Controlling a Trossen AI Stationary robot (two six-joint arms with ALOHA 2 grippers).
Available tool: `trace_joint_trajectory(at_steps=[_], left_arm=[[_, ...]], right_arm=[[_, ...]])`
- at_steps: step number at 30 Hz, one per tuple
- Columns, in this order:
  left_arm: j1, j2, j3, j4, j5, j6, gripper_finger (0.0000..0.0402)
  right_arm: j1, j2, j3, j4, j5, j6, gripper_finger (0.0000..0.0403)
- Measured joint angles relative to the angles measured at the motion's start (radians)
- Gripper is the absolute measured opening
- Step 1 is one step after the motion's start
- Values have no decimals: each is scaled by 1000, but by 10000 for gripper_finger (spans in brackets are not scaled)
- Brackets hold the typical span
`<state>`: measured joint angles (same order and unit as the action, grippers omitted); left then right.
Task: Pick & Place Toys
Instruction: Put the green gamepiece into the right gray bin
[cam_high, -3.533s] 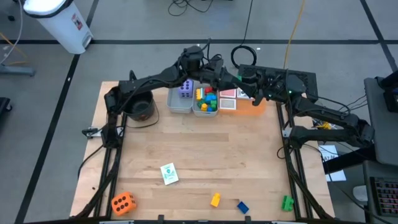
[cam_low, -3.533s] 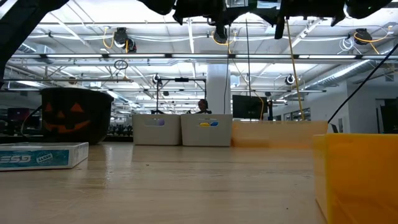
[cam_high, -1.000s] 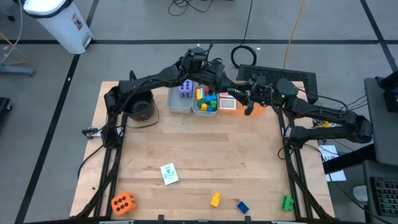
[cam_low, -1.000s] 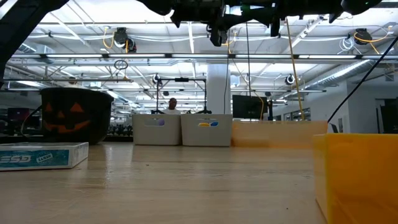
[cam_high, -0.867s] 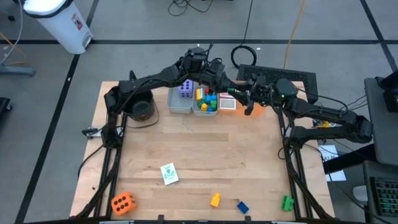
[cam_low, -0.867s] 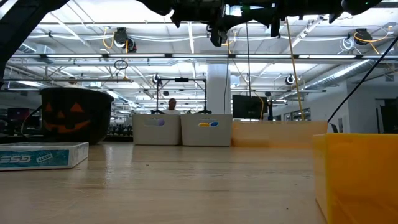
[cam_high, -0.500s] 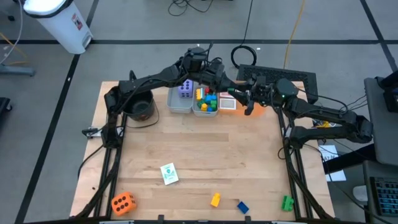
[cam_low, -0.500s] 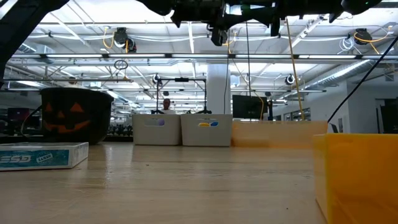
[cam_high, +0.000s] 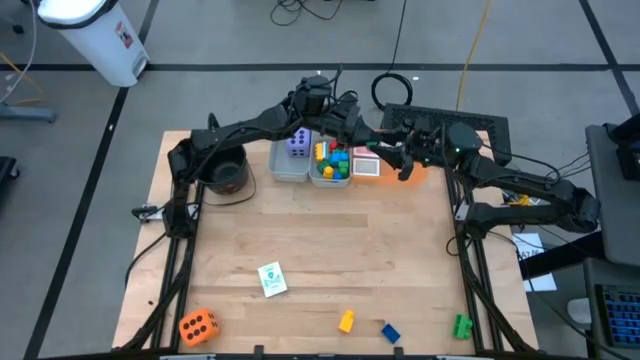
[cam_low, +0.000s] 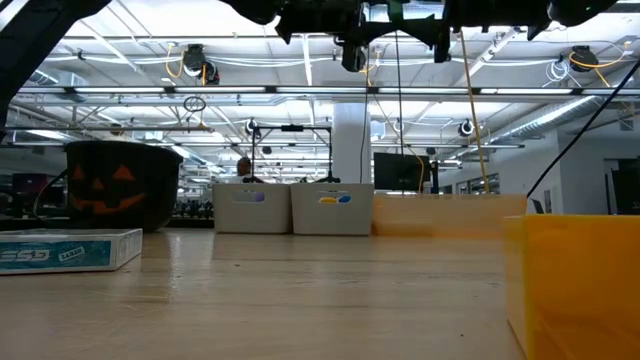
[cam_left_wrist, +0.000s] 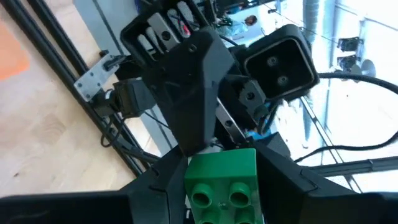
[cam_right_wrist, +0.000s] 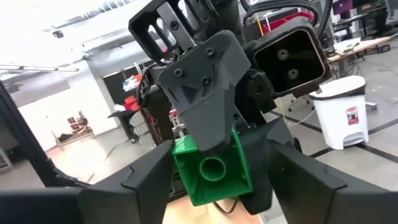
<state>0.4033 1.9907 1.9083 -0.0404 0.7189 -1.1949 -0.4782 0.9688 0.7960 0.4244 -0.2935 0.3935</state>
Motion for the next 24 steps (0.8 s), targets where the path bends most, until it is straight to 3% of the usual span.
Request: trace_joint_trajectory(at_steps=[7, 14, 20, 24], left_arm=[[33, -4, 0, 121, 64, -18, 152], [75, -19, 0, 100, 115, 15, 152], [114, -67, 0, -130, 85, 216, 152], [137, -101, 0, -383, -45, 408, 152]], right_arm=[[-10, -28, 0, -2, -19, -20, 272], [-57, -81, 0, -22, -15, -40, 270], [-95, -148, 0, -121, -16, -39, 269], [-116, -182, 0, -218, -15, -38, 268]])
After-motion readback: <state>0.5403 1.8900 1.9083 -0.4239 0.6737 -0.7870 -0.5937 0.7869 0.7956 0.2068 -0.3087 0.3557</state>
